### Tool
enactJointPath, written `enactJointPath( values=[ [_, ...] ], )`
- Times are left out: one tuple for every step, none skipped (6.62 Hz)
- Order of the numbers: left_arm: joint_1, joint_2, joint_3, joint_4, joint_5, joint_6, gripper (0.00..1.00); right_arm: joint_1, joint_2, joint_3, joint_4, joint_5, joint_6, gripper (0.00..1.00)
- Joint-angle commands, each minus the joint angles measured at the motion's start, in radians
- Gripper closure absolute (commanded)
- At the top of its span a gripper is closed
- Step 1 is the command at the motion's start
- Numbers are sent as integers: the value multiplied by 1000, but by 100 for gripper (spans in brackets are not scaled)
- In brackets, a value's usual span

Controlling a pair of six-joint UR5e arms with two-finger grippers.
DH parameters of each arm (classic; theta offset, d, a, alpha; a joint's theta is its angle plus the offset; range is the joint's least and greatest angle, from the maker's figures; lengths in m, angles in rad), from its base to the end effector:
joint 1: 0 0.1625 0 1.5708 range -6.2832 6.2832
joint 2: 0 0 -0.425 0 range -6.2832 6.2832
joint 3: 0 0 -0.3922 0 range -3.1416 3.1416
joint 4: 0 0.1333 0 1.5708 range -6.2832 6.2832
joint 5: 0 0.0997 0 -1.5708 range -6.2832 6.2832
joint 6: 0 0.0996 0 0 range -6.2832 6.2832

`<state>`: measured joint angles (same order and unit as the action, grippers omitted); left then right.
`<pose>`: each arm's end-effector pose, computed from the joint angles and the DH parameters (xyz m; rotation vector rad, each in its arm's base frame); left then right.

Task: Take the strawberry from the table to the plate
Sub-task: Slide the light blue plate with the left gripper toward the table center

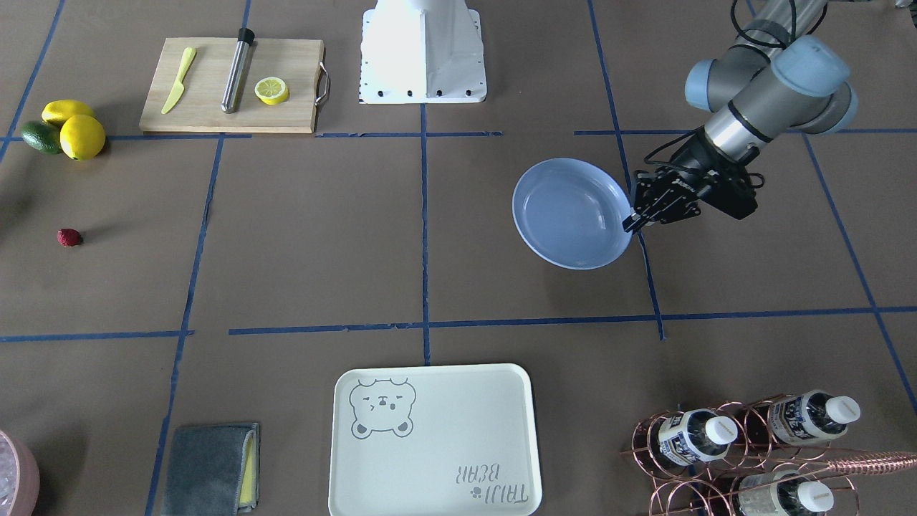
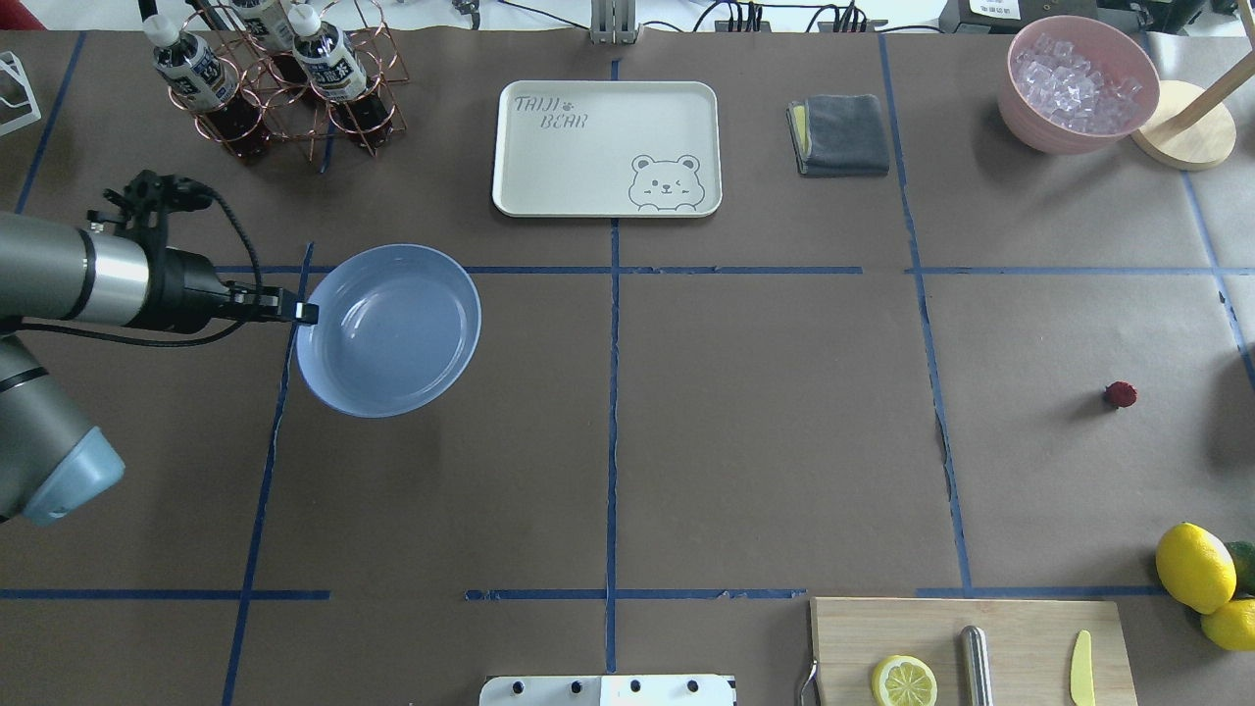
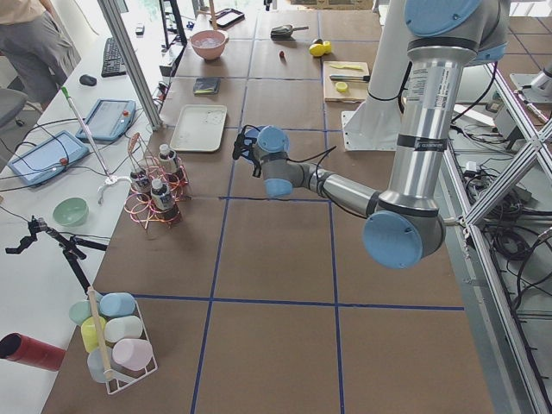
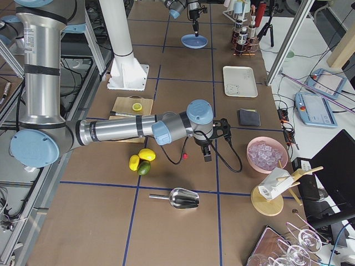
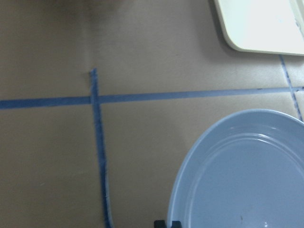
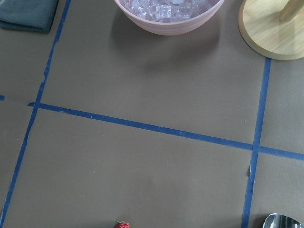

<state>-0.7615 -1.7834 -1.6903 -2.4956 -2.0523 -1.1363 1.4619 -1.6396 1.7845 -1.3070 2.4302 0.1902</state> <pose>0.3562 -0.4600 0.3825 0.3478 1.2460 0.0224 0.0058 -0.4797 0.5499 0.2524 -0.8939 -0.1002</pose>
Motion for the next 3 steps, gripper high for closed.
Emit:
enactJointPath(
  values=[
    [194,-217,61,131,189,-116,100,0,0,-4,0,1,0,0],
    [273,-269,125,132,274,-122,100,0,1,-10,0,0,0,0],
    [301,-277,148,132,305,-122,100,0,0,-8,0,1,0,0]
  ],
)
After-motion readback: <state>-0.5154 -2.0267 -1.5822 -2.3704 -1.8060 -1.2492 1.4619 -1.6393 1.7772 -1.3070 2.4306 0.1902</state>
